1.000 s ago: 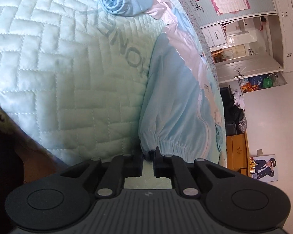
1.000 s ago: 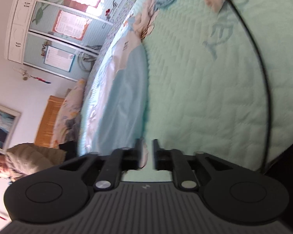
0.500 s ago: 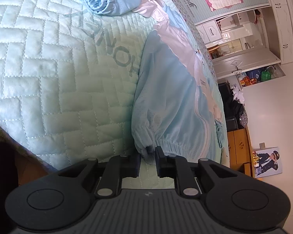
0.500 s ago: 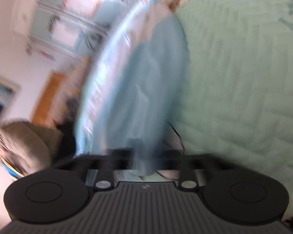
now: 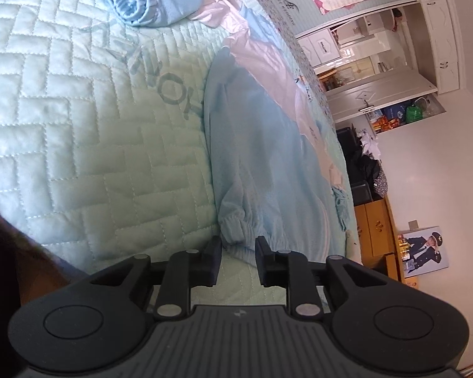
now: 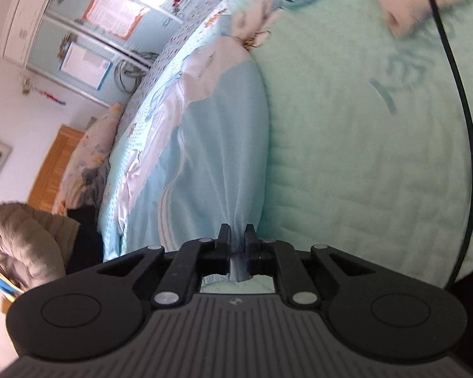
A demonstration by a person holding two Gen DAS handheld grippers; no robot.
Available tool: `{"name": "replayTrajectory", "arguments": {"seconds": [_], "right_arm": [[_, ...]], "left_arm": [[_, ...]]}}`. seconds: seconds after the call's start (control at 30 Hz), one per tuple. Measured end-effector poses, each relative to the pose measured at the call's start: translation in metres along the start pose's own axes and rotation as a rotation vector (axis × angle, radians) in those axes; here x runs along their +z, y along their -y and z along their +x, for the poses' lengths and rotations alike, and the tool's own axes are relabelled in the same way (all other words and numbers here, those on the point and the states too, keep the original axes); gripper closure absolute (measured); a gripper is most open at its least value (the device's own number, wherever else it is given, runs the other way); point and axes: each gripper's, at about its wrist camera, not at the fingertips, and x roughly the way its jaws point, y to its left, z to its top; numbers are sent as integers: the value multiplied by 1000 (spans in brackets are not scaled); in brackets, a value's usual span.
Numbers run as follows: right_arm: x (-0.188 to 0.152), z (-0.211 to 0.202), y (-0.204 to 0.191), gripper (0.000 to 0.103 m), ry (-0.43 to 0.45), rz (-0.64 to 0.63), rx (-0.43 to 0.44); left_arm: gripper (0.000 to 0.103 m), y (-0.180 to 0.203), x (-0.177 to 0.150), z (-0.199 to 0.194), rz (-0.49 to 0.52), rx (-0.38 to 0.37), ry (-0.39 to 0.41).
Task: Fold clothes
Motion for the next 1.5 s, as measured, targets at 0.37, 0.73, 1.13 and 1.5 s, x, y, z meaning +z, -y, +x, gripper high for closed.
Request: {"name": "replayTrajectory", "arguments": {"seconds": [0.37, 0.73, 1.13, 1.5], "right_arm": [[-10, -37, -22, 72, 161, -107, -86], [-74, 87, -68, 69, -314, -13, 305], [-90, 118, -64, 64, -288, 139, 358], [-92, 122, -63, 54, -263, 173, 322]], "left_arm": [[57, 35, 14, -23, 116, -70, 71], [57, 27, 9, -10, 79, -14, 53], [50, 17, 7, -17, 61, -19, 56], [10, 12, 7, -31, -6, -4, 126]]}}
